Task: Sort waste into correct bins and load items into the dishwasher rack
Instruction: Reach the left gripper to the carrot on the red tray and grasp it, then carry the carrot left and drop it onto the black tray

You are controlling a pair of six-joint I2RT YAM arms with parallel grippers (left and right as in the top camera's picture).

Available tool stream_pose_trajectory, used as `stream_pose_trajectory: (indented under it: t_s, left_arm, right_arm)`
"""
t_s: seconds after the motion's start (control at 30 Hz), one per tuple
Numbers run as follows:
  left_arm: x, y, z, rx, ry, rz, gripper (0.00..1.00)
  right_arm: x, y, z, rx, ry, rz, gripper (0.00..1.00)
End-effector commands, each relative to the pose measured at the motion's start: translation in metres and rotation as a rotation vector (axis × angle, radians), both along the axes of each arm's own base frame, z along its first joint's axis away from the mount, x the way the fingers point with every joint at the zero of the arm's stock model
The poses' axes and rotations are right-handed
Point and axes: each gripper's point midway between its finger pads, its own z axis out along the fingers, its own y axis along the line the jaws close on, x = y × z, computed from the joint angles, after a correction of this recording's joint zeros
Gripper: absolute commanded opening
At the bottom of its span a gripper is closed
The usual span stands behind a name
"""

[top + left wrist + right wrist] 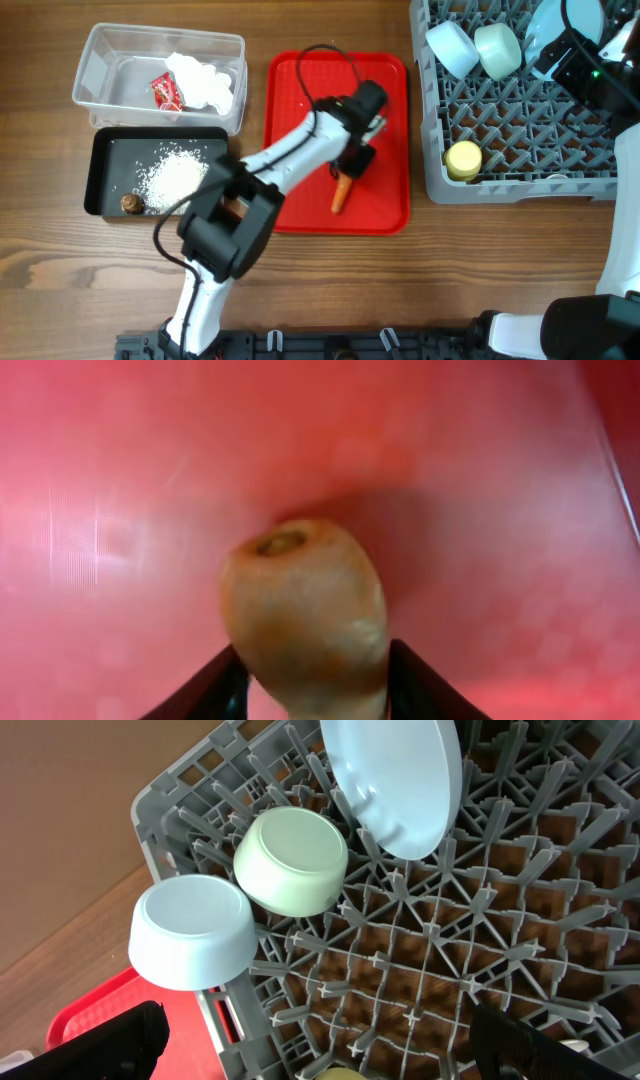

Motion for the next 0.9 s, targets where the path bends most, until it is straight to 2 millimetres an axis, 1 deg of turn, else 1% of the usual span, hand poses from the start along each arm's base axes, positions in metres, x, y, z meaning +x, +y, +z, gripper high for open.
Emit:
stream_pose_trajectory:
  t_s: [0.0,0.17,0.3,0.43,0.57,0.77,0.87]
  left_arm:
    - [-0.021,-0.013,-0.001,-0.106,0.131,-0.016,0.43]
    - [-0.030,-0.017,-0.002,-0.093,0.151,-0.018,0.40]
    - [-0.038,-0.018,-0.004,-0.057,0.157,0.018,0.43]
    - [-0.034,-0.014,-0.008,0.013,0.103,0.075,0.43]
    - [-0.029,-0.011,-0.012,0.061,0.058,0.109,0.41]
    - [-0.024,0.001,-0.029,0.183,-0.014,0.102,0.41]
    - [-0.021,0.006,-0.036,0.247,-0.060,0.094,0.36]
  right_arm:
    - [0.000,0.004,0.002,0.004,-0.004,0.025,1.00]
    - [-0.001,0.005,0.001,0.005,-0.001,0.026,1.00]
    - [-0.002,0.005,0.000,0.006,0.007,0.026,1.00]
    - [-0.002,0.005,0.000,0.006,0.007,0.026,1.00]
    - [-0.002,0.005,0.000,0.005,0.007,0.028,1.00]
    - [-0.002,0.005,0.000,0.005,0.007,0.028,1.00]
    - [-0.002,0.005,0.000,0.006,0.010,0.028,1.00]
